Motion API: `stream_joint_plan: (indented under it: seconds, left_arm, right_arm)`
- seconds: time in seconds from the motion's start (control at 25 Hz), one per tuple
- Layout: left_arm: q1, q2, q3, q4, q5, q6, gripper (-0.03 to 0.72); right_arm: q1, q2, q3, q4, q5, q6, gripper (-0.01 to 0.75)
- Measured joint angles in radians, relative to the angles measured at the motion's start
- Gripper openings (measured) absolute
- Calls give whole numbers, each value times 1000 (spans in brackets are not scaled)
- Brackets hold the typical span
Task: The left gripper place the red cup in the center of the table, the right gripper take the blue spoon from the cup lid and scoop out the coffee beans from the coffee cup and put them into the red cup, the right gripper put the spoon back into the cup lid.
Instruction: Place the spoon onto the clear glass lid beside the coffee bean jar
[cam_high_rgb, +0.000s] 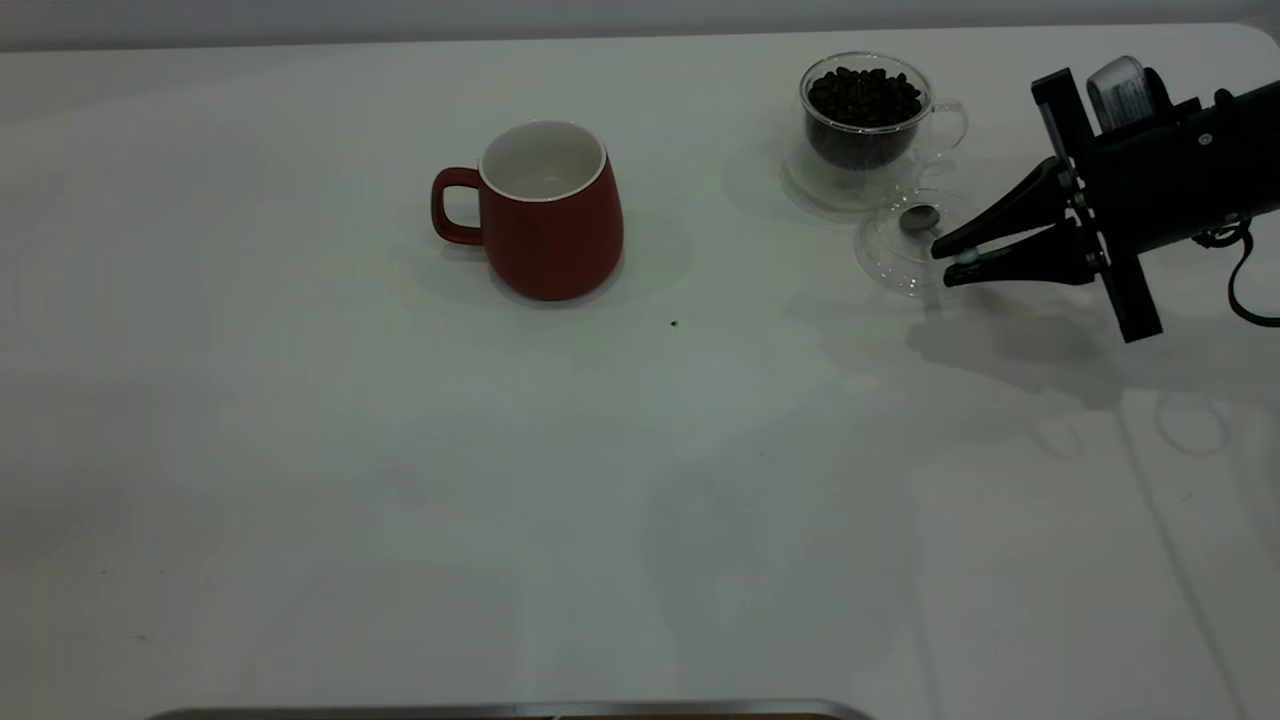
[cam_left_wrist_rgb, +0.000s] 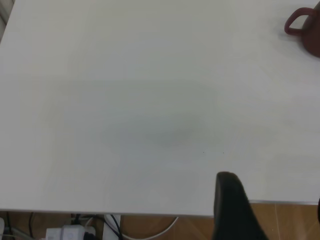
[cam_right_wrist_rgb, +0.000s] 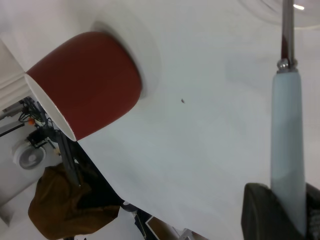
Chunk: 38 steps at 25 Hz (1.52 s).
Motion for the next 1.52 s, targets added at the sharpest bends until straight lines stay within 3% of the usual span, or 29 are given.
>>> stream_joint_plan:
  seconds: [0.56, 0.88, 1.52]
  left_arm:
    - [0, 0, 0, 0, 0, 2, 467]
    - [0, 0, 0, 0, 0, 2, 467]
    - [0, 0, 0, 0, 0, 0, 467]
  right_arm:
    - [10, 59, 0, 18, 19, -3, 126]
    - [11, 59, 0, 126, 112, -94, 126]
    - [11, 113, 0, 176, 168, -98, 126]
